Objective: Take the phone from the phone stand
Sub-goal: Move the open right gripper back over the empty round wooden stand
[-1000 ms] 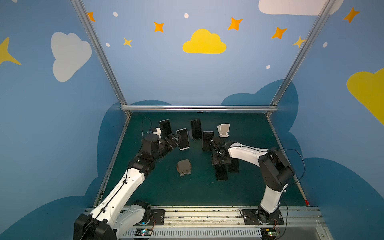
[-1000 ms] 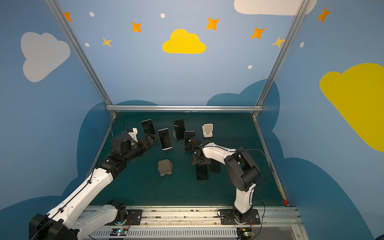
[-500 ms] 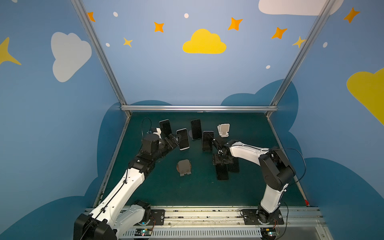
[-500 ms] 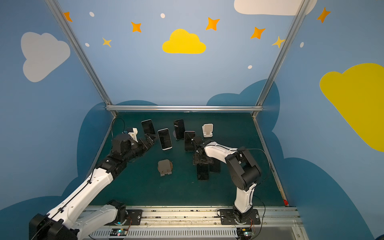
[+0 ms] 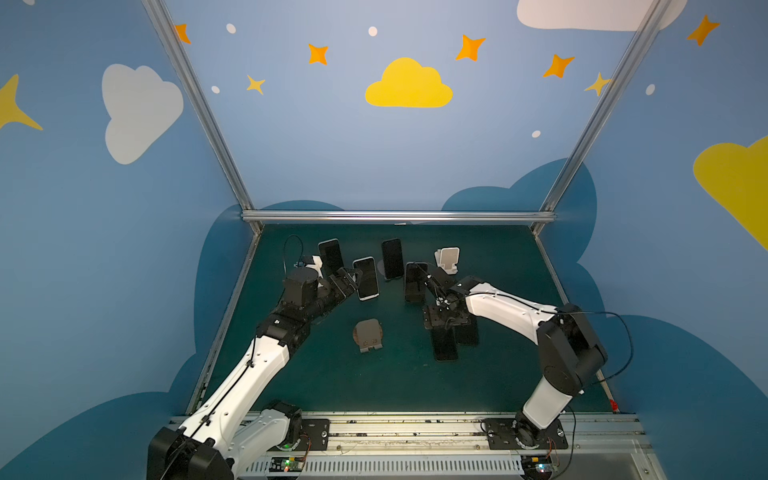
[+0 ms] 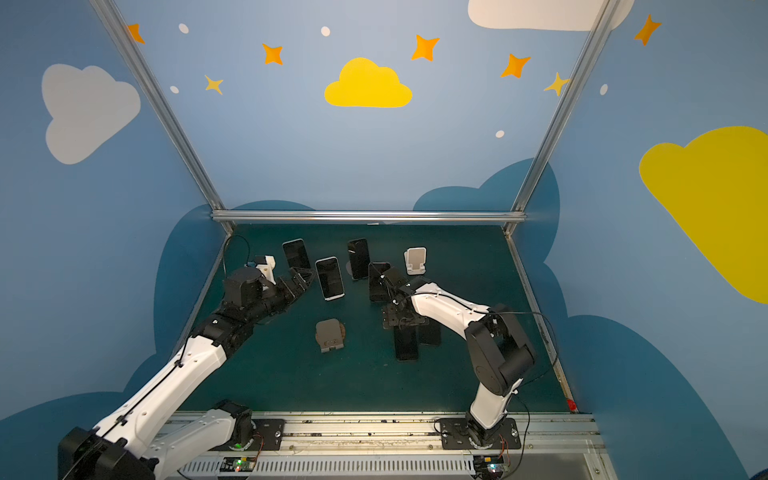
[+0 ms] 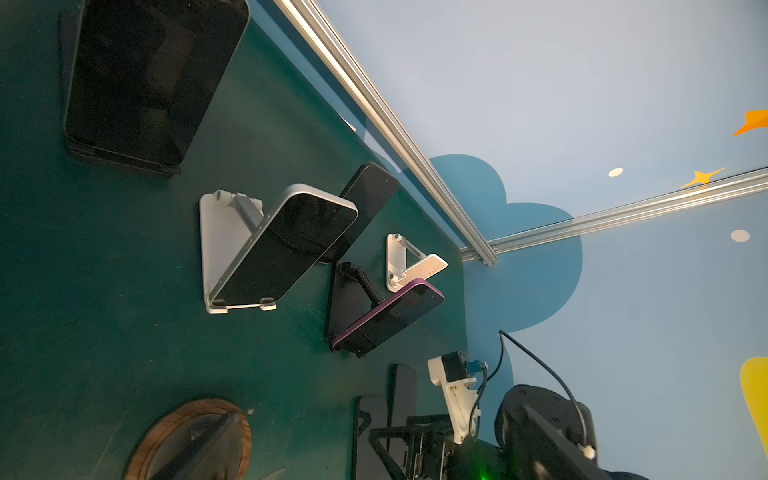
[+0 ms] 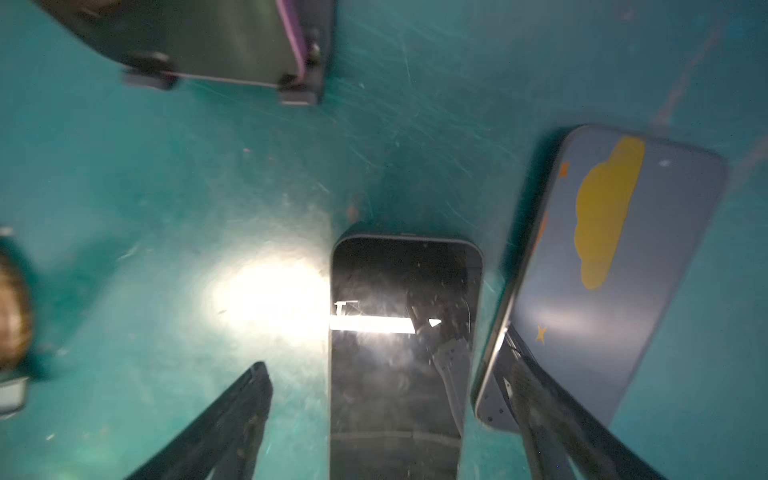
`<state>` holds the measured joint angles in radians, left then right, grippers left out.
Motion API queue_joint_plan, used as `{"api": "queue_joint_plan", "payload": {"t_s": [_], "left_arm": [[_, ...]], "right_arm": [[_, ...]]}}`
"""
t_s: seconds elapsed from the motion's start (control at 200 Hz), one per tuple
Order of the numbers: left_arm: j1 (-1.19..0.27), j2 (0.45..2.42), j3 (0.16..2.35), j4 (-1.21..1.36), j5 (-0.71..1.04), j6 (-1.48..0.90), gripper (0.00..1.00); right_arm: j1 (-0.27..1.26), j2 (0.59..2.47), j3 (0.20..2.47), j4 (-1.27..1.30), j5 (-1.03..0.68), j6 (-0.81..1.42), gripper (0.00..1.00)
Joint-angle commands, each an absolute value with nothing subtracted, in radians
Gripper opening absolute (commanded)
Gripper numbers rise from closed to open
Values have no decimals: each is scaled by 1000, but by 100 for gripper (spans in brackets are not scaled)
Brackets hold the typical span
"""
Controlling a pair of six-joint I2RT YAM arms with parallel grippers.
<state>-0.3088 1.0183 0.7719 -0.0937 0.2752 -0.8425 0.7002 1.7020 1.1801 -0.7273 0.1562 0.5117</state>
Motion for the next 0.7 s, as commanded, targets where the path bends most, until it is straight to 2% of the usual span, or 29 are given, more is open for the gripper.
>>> {"api": "queue_joint_plan", "payload": {"t_s": [0.0,0.16,0.36,0.511,0.696], "left_arm": [[-312,1000,771,-90,267,-827,100],[-311,1000,776,-135,218,-820,100],[-310,987,804,-310,-86,-871,100],[-306,935,766,-317,-204,-932,100],[-298,889,736,-317,-312,-945,100]], "right_arm": [[713,1637,1207,-771,185,517,91],[734,1558,1191,-777,202,526,91],[801,1458,1127,-709,217,629,90],[1006,1427,1068,-520,302,739,90],[1191,1579,1160,-394,421,758,92]]}}
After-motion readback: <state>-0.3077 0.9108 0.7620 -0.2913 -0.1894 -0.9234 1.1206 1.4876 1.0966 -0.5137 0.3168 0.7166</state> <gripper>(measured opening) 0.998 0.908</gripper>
